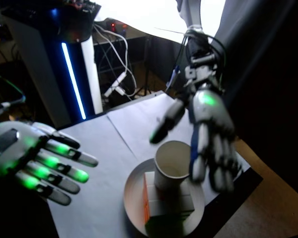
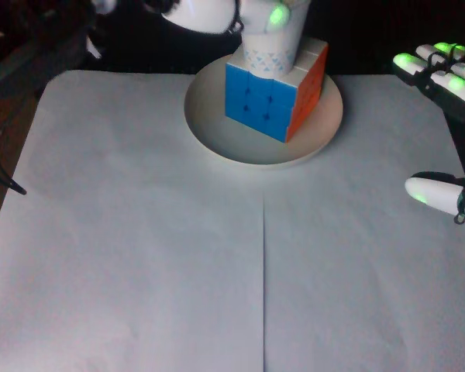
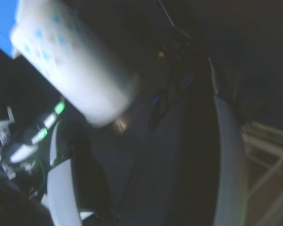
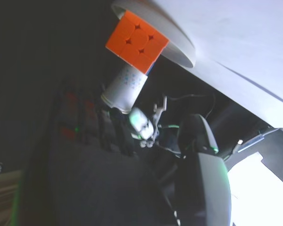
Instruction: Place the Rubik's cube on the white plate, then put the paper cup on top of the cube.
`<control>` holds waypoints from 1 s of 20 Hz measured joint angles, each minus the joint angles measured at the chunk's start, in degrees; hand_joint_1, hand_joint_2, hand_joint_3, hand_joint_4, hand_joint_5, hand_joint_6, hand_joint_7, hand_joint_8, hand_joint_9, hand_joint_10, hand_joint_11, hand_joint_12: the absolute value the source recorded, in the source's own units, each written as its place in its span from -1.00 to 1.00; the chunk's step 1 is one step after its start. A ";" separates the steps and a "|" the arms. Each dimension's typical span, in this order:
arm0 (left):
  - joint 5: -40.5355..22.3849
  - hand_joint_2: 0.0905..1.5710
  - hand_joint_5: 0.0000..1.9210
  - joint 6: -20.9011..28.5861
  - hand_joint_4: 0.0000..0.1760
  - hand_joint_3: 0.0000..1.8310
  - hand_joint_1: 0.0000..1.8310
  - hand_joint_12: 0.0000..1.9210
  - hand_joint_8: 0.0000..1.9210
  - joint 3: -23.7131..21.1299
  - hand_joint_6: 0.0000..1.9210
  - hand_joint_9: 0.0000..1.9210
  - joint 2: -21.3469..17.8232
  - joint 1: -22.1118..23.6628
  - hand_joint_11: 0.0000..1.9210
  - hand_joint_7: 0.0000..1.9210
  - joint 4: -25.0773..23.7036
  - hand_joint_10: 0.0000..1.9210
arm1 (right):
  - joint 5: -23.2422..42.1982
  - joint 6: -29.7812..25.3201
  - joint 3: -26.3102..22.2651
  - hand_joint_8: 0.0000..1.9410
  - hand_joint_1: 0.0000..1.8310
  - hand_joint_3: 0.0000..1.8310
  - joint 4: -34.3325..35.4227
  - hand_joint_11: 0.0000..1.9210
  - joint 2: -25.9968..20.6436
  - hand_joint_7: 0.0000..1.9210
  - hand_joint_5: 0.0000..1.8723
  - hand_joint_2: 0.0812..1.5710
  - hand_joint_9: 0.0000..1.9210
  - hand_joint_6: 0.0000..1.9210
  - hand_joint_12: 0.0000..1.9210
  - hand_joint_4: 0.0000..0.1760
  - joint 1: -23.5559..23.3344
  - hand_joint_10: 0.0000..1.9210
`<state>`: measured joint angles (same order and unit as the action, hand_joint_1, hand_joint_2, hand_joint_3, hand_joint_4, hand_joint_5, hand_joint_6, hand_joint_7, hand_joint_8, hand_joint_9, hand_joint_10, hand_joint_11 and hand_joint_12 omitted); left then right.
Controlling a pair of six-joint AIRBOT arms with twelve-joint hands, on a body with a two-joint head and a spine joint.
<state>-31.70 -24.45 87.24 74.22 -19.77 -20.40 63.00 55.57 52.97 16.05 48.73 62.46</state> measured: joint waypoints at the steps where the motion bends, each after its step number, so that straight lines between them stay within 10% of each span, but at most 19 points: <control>1: -1.95 0.31 -1.00 -1.05 1.00 -0.98 -0.27 -1.00 -1.00 -1.44 -1.00 -1.00 -1.40 -0.24 -1.00 -1.00 1.29 -1.00 | 0.02 0.02 0.00 -1.00 -0.38 -1.00 0.02 -1.00 0.00 -1.00 -1.00 0.45 -0.96 -1.00 -0.77 -0.13 0.00 -0.99; 5: -11.21 0.41 -1.00 -5.79 1.00 -0.97 -0.48 -0.98 -1.00 -7.87 -1.00 -1.00 -7.93 -3.56 -0.97 -1.00 5.57 -1.00 | 1.40 -0.02 -0.96 -1.00 -0.39 -0.99 0.20 -1.00 -0.35 -1.00 -1.00 0.53 -0.98 -1.00 -0.75 -0.04 0.00 -1.00; 7: -15.72 0.49 -1.00 -6.43 1.00 -0.99 -0.53 -0.97 -1.00 -10.36 -1.00 -1.00 -11.63 -7.69 -1.00 -1.00 8.76 -1.00 | 3.39 0.00 -1.22 -1.00 -0.49 -1.00 -0.17 -1.00 -0.92 -1.00 -1.00 0.53 -1.00 -1.00 -0.77 0.40 0.00 -1.00; 8: -18.34 0.55 -1.00 -8.39 1.00 -1.00 -0.54 -0.74 -1.00 -12.66 -1.00 -1.00 -14.43 -11.52 -1.00 -1.00 12.28 -1.00 | 4.48 0.00 -1.57 -1.00 -0.57 -0.99 -0.02 -1.00 -1.70 -1.00 -1.00 0.55 -1.00 -1.00 -0.85 0.19 0.00 -1.00; 10: -20.79 0.56 -1.00 -10.34 0.83 -1.00 -0.55 -0.90 -1.00 -14.47 -1.00 -1.00 -16.48 -15.04 -1.00 -1.00 15.32 -1.00 | 5.66 0.00 -1.84 -1.00 -0.76 -0.99 -0.15 -1.00 -2.49 -1.00 -1.00 0.58 -1.00 -1.00 -1.00 -0.07 0.00 -1.00; 12: -24.06 0.55 -1.00 -11.06 1.00 -1.00 -0.57 -1.00 -1.00 -16.06 -1.00 -1.00 -18.08 -18.38 -1.00 -1.00 18.12 -1.00 | 7.52 0.02 -2.40 -1.00 -0.82 -1.00 -0.61 -1.00 -3.45 -1.00 -1.00 0.57 -1.00 -1.00 -1.00 -0.79 0.00 -1.00; 13: -25.49 0.55 -1.00 -11.52 1.00 -1.00 -0.57 -1.00 -1.00 -16.85 -1.00 -1.00 -18.69 -19.43 -1.00 -1.00 18.62 -1.00 | 8.11 0.00 -2.64 -1.00 -0.84 -1.00 -0.81 -1.00 -3.67 -1.00 -1.00 0.57 -1.00 -1.00 -1.00 -0.74 0.00 -1.00; 14: -27.50 0.56 -1.00 -12.57 1.00 -1.00 -0.57 -1.00 -1.00 -18.56 -1.00 -1.00 -19.93 -20.94 -1.00 -1.00 19.08 -1.00 | 8.81 0.00 -2.86 -1.00 -0.86 -1.00 -0.79 -1.00 -3.67 -1.00 -1.00 0.56 -1.00 -1.00 -1.00 -0.10 0.00 -1.00; 18: -33.42 0.54 -1.00 -15.26 0.59 -1.00 -0.52 -1.00 -1.00 -22.51 -1.00 -1.00 -23.28 -26.99 -1.00 -1.00 21.55 -1.00 | 9.99 0.02 -3.13 -1.00 -0.72 -0.98 -0.72 -1.00 -4.15 -1.00 -1.00 0.62 -1.00 -1.00 -1.00 -0.48 0.00 -1.00; 20: -36.17 0.54 -1.00 -16.41 0.84 -1.00 -0.52 -1.00 -1.00 -24.17 -1.00 -1.00 -25.51 -30.93 -1.00 -1.00 24.74 -1.00 | 11.17 0.04 -3.65 -1.00 -0.71 -0.98 -0.57 -1.00 -4.50 -1.00 -1.00 0.63 -1.00 -1.00 -1.00 -0.54 0.00 -1.00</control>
<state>-67.88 -40.86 63.07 48.71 -50.70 4.34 74.17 55.61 49.32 15.49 44.23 62.46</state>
